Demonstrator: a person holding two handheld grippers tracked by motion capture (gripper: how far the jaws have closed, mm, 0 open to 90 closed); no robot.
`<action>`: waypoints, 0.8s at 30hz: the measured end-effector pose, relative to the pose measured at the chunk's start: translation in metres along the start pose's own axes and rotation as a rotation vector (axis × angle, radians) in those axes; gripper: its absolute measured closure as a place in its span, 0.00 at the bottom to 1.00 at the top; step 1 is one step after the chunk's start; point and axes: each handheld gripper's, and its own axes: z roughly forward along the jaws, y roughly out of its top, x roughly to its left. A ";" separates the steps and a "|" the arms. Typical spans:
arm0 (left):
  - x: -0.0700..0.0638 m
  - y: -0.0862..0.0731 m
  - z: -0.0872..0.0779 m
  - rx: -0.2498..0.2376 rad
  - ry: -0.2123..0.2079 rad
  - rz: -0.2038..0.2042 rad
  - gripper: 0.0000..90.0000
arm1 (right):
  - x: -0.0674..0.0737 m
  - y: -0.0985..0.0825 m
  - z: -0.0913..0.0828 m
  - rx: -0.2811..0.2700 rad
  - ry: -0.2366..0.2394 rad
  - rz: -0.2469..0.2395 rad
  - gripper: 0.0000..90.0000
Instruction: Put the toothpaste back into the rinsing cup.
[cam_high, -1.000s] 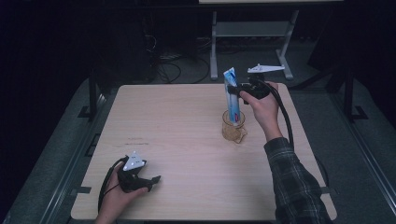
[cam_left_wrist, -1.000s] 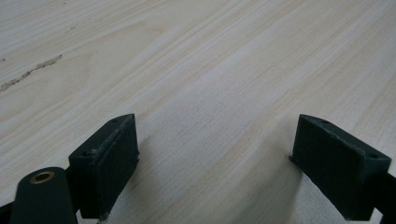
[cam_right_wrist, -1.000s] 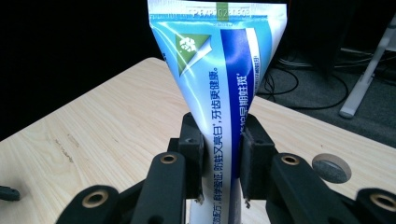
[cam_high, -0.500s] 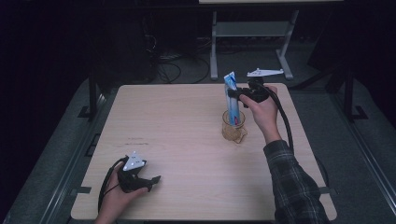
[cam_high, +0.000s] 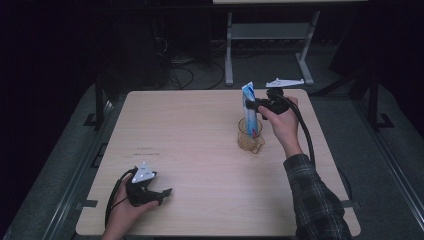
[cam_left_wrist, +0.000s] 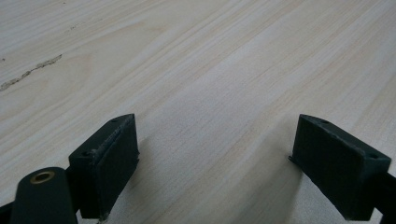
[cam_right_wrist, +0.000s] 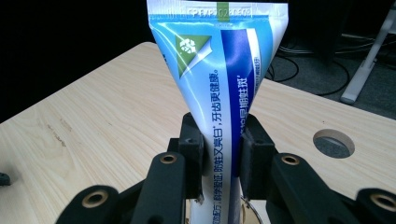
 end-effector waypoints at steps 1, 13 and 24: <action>0.000 0.000 0.000 0.000 0.000 0.000 0.15 | 0.000 -0.001 0.000 0.000 0.000 -0.002 0.82; 0.000 0.000 0.000 0.000 0.000 0.000 0.15 | 0.001 -0.007 0.003 0.020 -0.001 -0.010 0.82; 0.000 0.000 0.000 0.000 0.000 0.000 0.15 | 0.000 -0.015 0.007 0.041 -0.002 -0.013 0.82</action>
